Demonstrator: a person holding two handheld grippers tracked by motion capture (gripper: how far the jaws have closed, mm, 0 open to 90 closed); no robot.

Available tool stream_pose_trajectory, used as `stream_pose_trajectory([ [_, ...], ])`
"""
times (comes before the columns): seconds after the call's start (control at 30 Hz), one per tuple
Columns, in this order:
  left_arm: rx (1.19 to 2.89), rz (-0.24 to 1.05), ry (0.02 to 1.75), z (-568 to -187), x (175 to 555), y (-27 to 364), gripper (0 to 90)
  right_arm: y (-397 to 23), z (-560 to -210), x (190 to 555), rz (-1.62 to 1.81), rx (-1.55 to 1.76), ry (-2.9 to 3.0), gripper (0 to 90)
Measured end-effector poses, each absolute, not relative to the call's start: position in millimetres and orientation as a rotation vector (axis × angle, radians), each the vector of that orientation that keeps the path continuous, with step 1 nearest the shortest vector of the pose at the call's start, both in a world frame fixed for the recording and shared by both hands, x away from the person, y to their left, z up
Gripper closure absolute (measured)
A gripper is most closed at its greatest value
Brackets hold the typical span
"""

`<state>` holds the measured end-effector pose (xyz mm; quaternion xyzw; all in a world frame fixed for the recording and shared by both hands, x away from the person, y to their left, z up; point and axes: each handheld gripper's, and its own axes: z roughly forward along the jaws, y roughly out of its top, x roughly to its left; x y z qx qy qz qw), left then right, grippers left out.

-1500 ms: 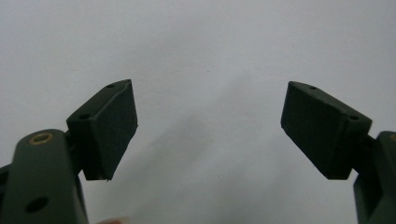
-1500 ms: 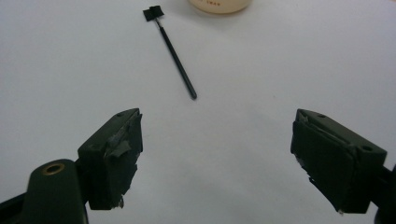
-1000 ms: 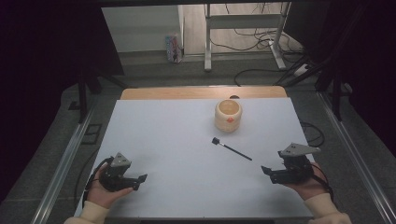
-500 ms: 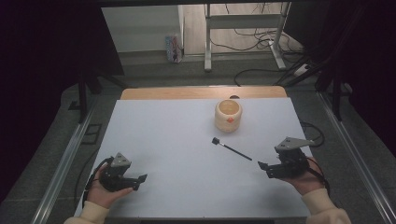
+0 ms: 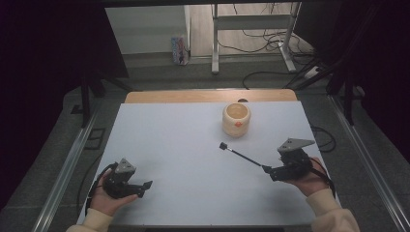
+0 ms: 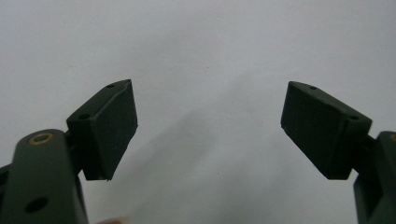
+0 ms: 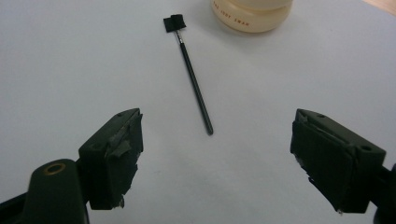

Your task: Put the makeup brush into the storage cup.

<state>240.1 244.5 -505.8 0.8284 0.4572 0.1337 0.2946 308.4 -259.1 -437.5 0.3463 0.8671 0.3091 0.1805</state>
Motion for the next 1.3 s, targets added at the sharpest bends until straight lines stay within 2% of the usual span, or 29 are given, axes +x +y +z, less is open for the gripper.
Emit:
stream_pose_trajectory([
  [1.3,2.215,0.350,1.216,-507,241,244,18.8,-222,-445,340,0.826,0.928,2.539,21.1],
])
